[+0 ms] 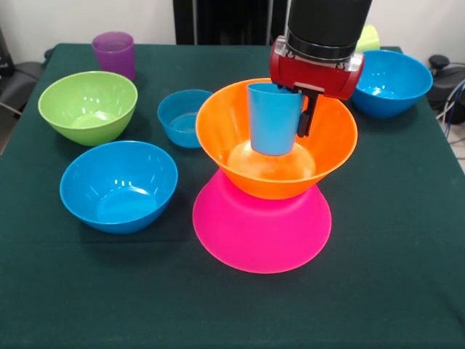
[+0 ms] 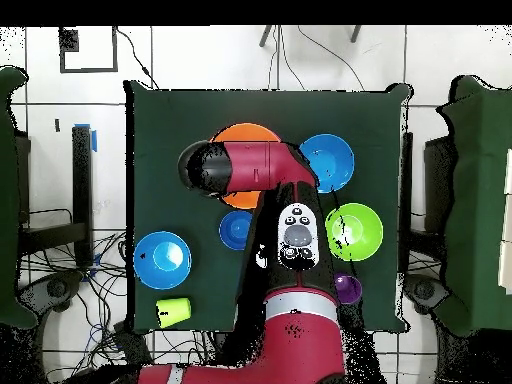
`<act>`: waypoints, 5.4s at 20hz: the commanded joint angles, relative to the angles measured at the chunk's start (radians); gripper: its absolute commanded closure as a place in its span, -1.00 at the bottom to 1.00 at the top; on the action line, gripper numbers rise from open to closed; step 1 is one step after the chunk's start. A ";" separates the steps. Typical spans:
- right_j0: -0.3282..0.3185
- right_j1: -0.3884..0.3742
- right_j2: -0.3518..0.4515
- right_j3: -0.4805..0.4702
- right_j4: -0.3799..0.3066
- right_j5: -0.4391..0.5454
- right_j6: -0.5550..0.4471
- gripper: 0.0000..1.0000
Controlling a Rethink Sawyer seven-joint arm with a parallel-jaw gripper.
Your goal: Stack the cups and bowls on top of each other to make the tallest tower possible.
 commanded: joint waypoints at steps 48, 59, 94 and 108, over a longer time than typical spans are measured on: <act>-0.044 0.048 0.130 0.076 0.021 -0.161 0.047 1.00; -0.047 0.038 0.138 0.087 0.024 -0.160 0.054 1.00; -0.016 0.009 0.093 0.106 0.003 -0.102 0.075 1.00; 0.042 0.022 0.011 0.034 -0.008 0.064 0.072 1.00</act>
